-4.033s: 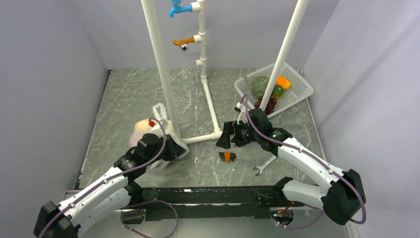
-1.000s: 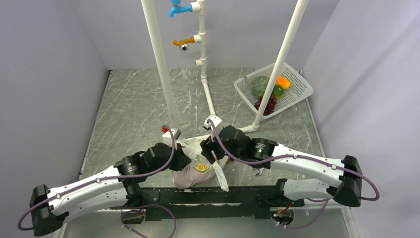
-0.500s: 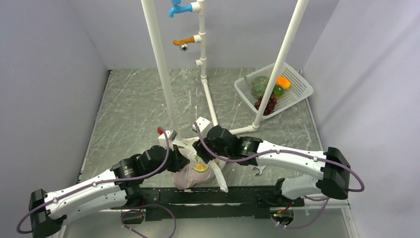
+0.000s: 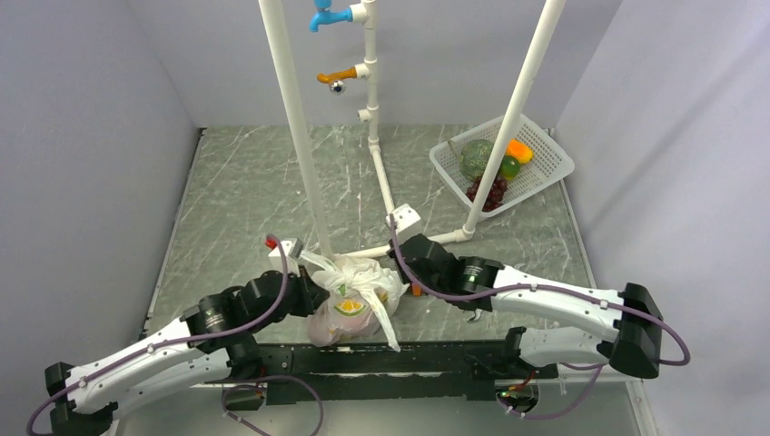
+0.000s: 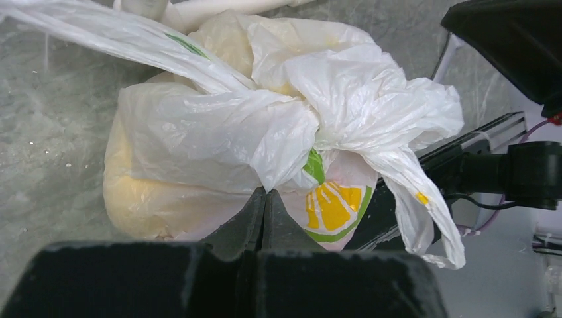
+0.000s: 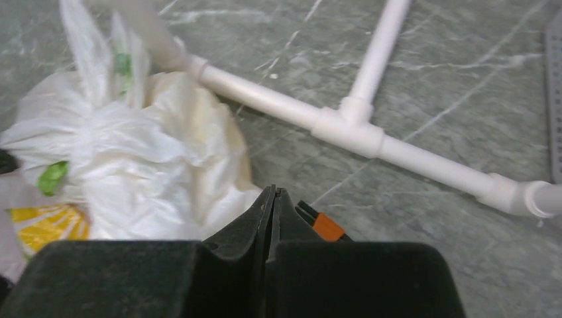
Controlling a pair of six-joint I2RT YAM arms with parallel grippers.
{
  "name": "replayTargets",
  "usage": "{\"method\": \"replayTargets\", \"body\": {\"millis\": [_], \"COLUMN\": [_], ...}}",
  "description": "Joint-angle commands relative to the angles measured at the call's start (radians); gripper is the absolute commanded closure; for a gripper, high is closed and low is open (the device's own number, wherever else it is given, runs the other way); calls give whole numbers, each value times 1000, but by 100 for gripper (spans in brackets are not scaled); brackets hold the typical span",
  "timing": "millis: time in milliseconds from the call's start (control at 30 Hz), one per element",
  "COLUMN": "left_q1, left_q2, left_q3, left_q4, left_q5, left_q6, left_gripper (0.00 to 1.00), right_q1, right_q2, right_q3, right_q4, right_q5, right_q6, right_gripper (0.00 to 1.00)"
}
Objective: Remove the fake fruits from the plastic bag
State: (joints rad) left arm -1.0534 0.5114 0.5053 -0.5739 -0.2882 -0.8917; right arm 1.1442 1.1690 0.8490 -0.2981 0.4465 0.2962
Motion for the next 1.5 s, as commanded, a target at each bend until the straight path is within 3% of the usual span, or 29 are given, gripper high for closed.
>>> {"method": "replayTargets", "body": {"millis": [0, 67, 100, 267, 367, 467, 567, 700, 800, 1000, 1100, 1333, 1467], "left_q1": [-3, -3, -3, -2, -3, -4, -3, -4, -4, -3, -4, -3, -2], "left_q2": [-107, -146, -158, -152, -107, -62, -33, -25, -33, -36, -43, -143, -205], "left_q3": [-32, -48, -55, -85, -62, -28, -12, -26, -41, -15, 1, -32, -40], "left_q4": [-35, -21, -12, 63, 59, 47, 47, 72, 91, 44, -5, -73, -121], "left_q5": [-57, -52, -46, -5, 0, 4, 14, 23, 25, 4, -20, -71, -88], "left_q6": [-45, -46, -45, -41, -38, -21, -18, -24, -28, -23, -28, -74, -83], "left_gripper": [100, 100, 100, 100, 100, 100, 100, 100, 100, 100, 100, 100, 100], "right_q1": [-64, -97, -99, -21, 60, 123, 142, 145, 145, 144, 145, 107, -36], "right_q2": [-62, -71, -70, -17, 45, 128, 197, 221, 244, 226, 204, 77, -3], "right_q3": [-28, -33, -27, 61, 130, 180, 224, 209, 204, 184, 157, 47, -14], "right_q4": [38, 50, 64, 64, 56, 32, -22, -7, -6, 17, 31, 70, 53], "right_q5": [44, -72, -153, -380, -363, -225, -106, -63, -55, -21, 41, 158, 64], "right_q6": [33, -19, -82, -173, -194, -215, -214, -215, -208, -181, -159, -64, 38], "right_gripper": [100, 100, 95, 52, 34, 26, 27, 28, 36, 73, 100, 100, 100]}}
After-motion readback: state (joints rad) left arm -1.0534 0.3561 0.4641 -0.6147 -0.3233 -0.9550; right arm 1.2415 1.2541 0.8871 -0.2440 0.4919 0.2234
